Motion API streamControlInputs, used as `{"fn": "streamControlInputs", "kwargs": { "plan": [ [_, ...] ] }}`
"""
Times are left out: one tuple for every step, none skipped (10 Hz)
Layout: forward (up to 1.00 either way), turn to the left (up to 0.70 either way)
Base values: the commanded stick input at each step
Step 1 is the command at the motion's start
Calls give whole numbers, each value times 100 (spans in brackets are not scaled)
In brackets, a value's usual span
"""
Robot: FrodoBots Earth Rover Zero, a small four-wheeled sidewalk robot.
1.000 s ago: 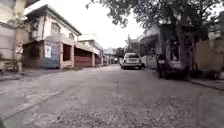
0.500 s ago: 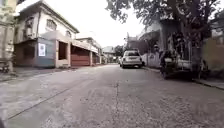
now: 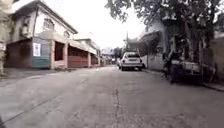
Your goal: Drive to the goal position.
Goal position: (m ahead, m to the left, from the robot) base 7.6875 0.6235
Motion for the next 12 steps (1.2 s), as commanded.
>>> {"fn": "streamControlInputs", "kwargs": {
  "plan": [
    [100,0],
    [100,0],
    [100,0],
    [100,0],
    [100,7],
    [100,27],
    [100,20],
    [100,0],
    [100,0],
    [100,0],
    [100,0],
    [100,0]
  ]
}}
